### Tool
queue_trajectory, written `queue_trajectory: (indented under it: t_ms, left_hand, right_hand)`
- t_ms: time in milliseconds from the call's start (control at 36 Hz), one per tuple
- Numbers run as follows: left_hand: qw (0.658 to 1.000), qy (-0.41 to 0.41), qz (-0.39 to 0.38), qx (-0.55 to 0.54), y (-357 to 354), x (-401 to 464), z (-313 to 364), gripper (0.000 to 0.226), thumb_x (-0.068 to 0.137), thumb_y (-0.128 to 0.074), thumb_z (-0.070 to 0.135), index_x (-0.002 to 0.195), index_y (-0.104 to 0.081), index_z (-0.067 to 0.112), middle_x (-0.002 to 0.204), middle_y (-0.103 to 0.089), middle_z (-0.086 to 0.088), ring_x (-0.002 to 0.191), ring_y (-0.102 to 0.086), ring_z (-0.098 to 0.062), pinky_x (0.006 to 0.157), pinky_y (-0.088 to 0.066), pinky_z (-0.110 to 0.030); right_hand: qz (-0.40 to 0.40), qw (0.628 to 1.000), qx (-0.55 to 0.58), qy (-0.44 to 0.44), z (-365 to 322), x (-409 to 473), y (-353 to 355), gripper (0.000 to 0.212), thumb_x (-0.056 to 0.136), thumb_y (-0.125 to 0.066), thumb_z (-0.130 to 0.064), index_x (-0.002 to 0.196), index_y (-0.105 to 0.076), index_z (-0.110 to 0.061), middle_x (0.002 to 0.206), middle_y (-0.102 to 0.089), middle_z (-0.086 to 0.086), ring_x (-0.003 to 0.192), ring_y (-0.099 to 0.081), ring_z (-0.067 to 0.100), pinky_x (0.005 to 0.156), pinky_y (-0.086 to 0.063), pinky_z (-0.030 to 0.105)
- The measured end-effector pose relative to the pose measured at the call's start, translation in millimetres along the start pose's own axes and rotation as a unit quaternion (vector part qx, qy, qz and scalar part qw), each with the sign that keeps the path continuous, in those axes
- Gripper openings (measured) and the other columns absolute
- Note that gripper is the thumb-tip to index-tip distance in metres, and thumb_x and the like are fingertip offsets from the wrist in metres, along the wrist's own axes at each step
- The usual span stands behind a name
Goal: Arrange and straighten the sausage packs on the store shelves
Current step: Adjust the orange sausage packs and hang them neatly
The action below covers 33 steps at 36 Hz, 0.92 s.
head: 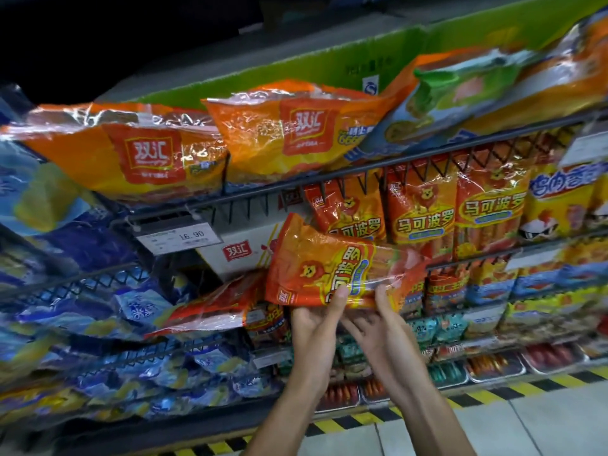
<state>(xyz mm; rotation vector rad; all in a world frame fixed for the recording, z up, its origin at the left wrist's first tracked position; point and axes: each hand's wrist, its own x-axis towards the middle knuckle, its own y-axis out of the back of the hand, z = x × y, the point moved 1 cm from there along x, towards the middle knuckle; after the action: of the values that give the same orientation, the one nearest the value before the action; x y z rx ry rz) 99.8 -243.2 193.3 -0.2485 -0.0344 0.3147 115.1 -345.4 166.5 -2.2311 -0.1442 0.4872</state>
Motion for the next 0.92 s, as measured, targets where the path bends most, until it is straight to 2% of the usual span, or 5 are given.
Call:
queue_trajectory:
  t_ms: [250,389,556,750,917]
  left_hand:
    - [0.989,-0.098,0.054,0.098,27.7,12.9,24.2,0.041,0.077,-0.078,0.024,0.115,-0.065,0.020,0.105,-0.076,0.013,0.102,-0.070,-0.005,0.083,-0.051,-0.013]
    - [0.989,-0.083,0.047,0.117,34.4,8.2,25.4,0.044,0.084,-0.077,0.023,0.126,-0.065,0.016,0.114,-0.075,0.011,0.107,-0.070,-0.005,0.088,-0.054,-0.018]
    - [0.991,-0.069,0.030,0.115,37.6,2.6,22.7,0.036,0.090,-0.071,0.021,0.126,-0.064,0.024,0.113,-0.075,0.012,0.108,-0.070,-0.007,0.085,-0.056,-0.020]
    - [0.989,-0.002,-0.057,0.135,57.6,5.4,13.7,0.046,0.100,-0.056,0.025,0.141,-0.045,0.042,0.140,-0.059,0.021,0.131,-0.054,0.001,0.108,-0.047,-0.025]
    - [0.985,-0.048,-0.018,0.166,61.6,2.4,-0.1,0.052,0.102,-0.054,0.018,0.147,-0.037,0.038,0.151,-0.052,0.008,0.137,-0.050,-0.007,0.114,-0.044,-0.036]
  right_hand:
    - [0.068,0.943,-0.308,0.101,10.2,-18.2,6.2,0.024,0.098,-0.059,-0.028,0.112,-0.071,-0.012,0.097,-0.078,0.001,0.096,-0.074,0.015,0.086,-0.059,0.037]
    - [0.066,0.912,-0.316,0.255,-2.5,-13.2,8.5,0.046,0.097,-0.063,-0.021,0.140,-0.051,-0.029,0.127,-0.064,-0.023,0.123,-0.058,0.000,0.098,-0.050,0.021]
    - [-0.091,0.863,-0.458,0.192,-10.6,0.3,-0.2,0.043,0.099,-0.056,-0.027,0.139,-0.046,-0.040,0.127,-0.058,-0.039,0.123,-0.054,-0.010,0.094,-0.047,0.011]
    - [-0.082,0.884,-0.425,0.176,-13.3,-3.0,-12.6,0.028,0.104,-0.048,-0.013,0.124,-0.046,-0.032,0.093,-0.061,-0.051,0.072,-0.064,-0.019,0.072,-0.053,0.024]
    - [-0.076,0.874,-0.445,0.182,-7.5,-0.8,-10.9,0.030,0.104,-0.050,-0.014,0.131,-0.049,-0.027,0.102,-0.067,-0.040,0.076,-0.067,-0.013,0.065,-0.052,0.008]
